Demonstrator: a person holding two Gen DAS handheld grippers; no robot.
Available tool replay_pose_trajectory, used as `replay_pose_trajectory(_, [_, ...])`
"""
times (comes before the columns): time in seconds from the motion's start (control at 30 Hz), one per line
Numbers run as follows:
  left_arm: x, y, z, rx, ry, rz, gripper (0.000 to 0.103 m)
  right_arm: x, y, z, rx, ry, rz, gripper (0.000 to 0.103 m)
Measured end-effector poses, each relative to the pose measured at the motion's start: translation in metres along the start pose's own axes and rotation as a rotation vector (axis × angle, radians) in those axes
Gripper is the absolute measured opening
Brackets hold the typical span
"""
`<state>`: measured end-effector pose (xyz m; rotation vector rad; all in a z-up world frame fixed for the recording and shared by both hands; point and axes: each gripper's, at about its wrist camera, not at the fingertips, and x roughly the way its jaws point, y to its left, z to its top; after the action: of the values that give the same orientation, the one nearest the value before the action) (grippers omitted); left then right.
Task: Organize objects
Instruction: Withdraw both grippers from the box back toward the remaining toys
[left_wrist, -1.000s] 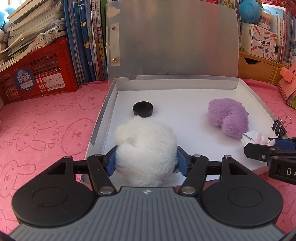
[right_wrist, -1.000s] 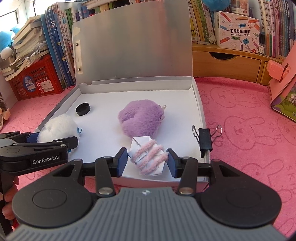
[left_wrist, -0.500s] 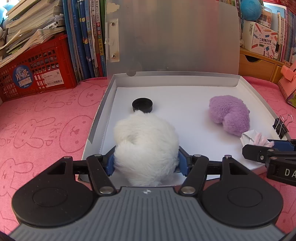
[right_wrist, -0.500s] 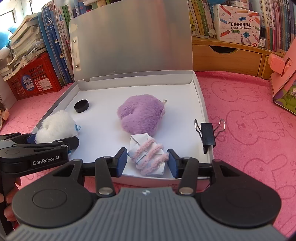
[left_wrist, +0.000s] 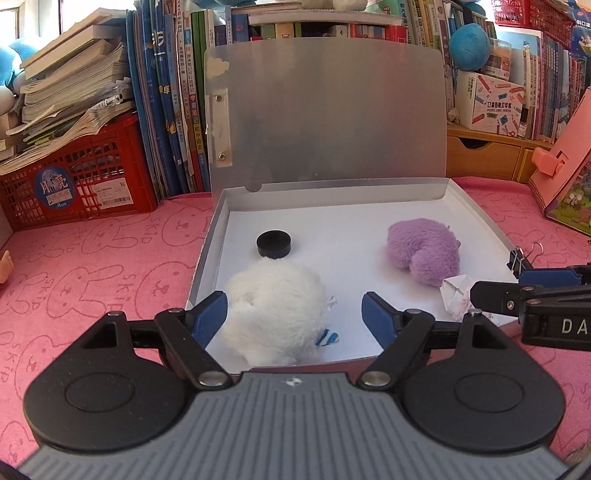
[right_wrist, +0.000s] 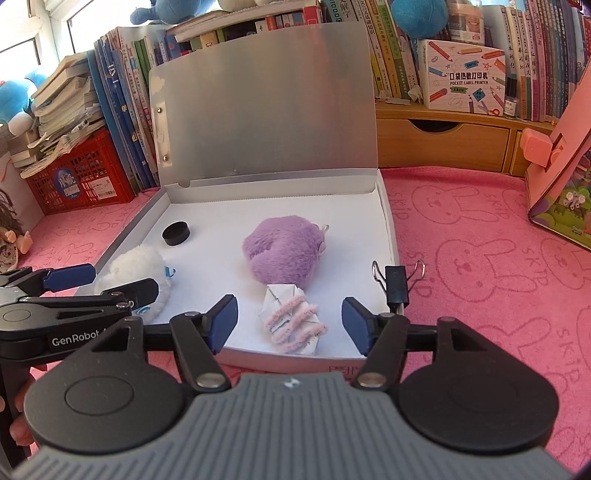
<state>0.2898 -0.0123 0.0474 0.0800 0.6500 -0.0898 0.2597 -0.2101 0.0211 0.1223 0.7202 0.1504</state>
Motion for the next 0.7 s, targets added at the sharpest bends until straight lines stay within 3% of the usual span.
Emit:
replay_pose_trajectory(0.33, [-0.072, 0.004, -0.021, 0.002, -0.082, -0.063, 0.086, -0.072, -0.015, -0.01, 0.0, -0.114, 0.04, 0.085])
replay_pose_trajectory(0.7, [-0.145, -0.003, -0.093, -0.015, -0.116, -0.149, 0.089, -0.141, -0.019, -0.072, -0.083, -0.183, 0.033, 0.088])
